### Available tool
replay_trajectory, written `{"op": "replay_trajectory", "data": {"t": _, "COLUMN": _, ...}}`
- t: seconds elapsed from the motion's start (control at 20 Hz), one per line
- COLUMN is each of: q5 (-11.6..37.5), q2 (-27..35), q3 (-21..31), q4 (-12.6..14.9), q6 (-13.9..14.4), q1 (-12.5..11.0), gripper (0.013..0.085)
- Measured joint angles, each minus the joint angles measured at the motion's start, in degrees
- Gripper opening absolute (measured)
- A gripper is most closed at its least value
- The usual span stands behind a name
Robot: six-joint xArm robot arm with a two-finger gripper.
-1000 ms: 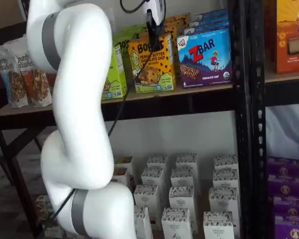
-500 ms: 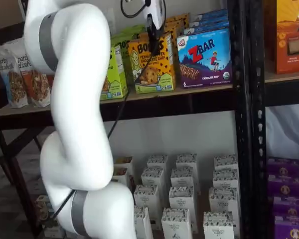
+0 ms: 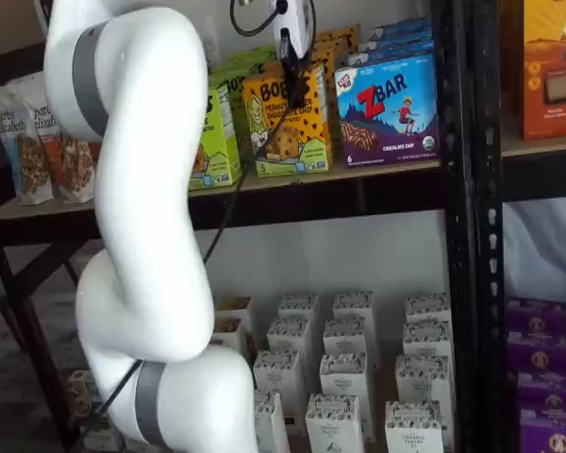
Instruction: Pick up the orange box on the top shelf, the fifth box from the left
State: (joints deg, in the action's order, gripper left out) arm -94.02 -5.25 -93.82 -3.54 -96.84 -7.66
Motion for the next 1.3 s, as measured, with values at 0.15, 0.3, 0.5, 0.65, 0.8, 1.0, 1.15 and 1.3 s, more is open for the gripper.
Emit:
{"op": "replay_trajectory", "data": {"t": 0.15, "q5": -0.4, "q2": 0.2, "q3": -0.3, "q4": 0.4, "q6": 0.0, "q1": 0.0, "gripper": 0.0570}}
{"op": "replay_trajectory", "data": {"t": 0.3, "q5": -0.2, "q2": 0.1, "q3": 0.0, "q4": 0.3, "q6": -0.1, "q1": 0.0, "gripper": 0.0570}}
{"op": "replay_trajectory", "data": {"t": 0.5, "q5": 0.0, "q2": 0.0, "q3": 0.0, "q4": 0.0, "q6": -0.1, "q1": -0.1, "gripper": 0.0570}}
{"op": "replay_trajectory", "data": {"t": 0.65, "q5": -0.1, "q2": 0.1, "q3": -0.1, "q4": 0.0, "q6": -0.2, "q1": -0.2, "gripper": 0.0570}}
{"op": "replay_trajectory", "data": {"t": 0.8, "q5": -0.1, "q2": 0.1, "q3": -0.2, "q4": 0.0, "q6": -0.2, "q1": -0.2, "gripper": 0.0570}}
{"op": "replay_trajectory", "data": {"t": 1.0, "q5": 0.7, "q2": -0.4, "q3": 0.4, "q4": -0.6, "q6": -0.3, "q1": -0.3, "gripper": 0.0490}}
{"op": "replay_trajectory", "data": {"t": 1.15, "q5": 1.0, "q2": -0.5, "q3": 0.5, "q4": -0.7, "q6": -0.2, "q1": -0.3, "gripper": 0.0410}}
{"op": "replay_trajectory", "data": {"t": 1.3, "q5": 1.1, "q2": -0.6, "q3": 0.6, "q4": -0.9, "q6": -0.2, "q1": -0.3, "gripper": 0.0370}}
